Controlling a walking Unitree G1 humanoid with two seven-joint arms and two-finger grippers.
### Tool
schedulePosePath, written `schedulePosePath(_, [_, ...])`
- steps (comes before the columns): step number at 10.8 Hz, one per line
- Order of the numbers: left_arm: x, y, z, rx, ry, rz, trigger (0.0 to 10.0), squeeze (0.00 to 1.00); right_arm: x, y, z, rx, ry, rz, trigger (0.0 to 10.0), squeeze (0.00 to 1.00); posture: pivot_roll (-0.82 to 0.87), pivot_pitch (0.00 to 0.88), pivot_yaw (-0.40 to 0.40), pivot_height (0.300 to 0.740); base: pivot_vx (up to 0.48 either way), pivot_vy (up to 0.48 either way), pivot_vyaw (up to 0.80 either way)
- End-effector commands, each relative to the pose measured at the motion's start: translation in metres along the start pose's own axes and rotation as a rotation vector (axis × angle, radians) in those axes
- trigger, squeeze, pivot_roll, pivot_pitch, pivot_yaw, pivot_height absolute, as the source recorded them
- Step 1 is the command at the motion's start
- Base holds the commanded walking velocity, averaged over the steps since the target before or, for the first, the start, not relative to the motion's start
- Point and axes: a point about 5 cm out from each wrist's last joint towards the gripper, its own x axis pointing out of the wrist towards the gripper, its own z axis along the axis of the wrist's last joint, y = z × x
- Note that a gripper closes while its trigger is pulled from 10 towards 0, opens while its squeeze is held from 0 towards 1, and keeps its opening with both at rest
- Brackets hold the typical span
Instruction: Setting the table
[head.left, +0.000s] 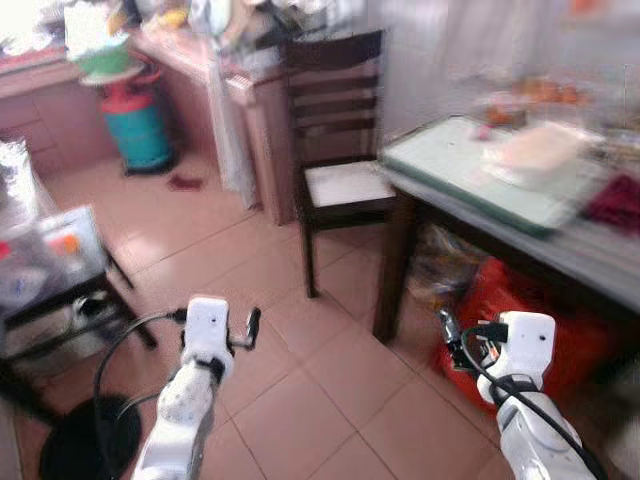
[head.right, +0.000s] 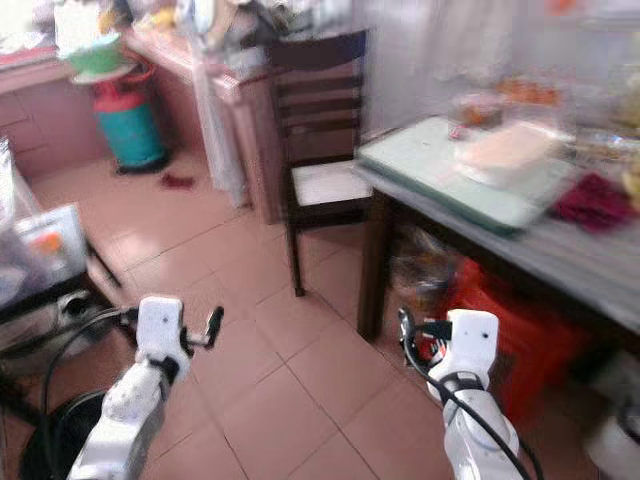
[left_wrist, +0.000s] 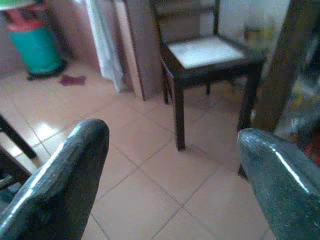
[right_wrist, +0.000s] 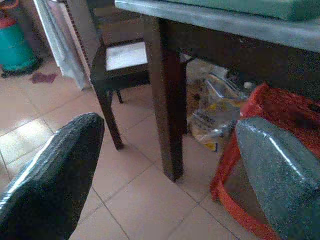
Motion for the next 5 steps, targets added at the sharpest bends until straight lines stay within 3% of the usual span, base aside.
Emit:
schedulePosePath(1, [-0.0051, 0.0059, -0.0085, 0.008, 0.035, 0.024, 10.0, 0.0, 0.0061, 0.0039, 0.008, 0.0, -0.027, 0.015, 10.0, 0.0, -0.11, 0.0, 0.079, 0.74, -0.285, 0.0, 0.0])
schedulePosePath(5, [-0.0049, 0.0067, -0.0085, 0.02, 0.04, 0.013, 10.0, 0.0, 0.007, 0.0011, 0.0106, 0.004, -0.037, -0.014, 10.0, 0.0, -0.12, 0.0, 0.085, 0.74, -0.284, 0.0, 0.0])
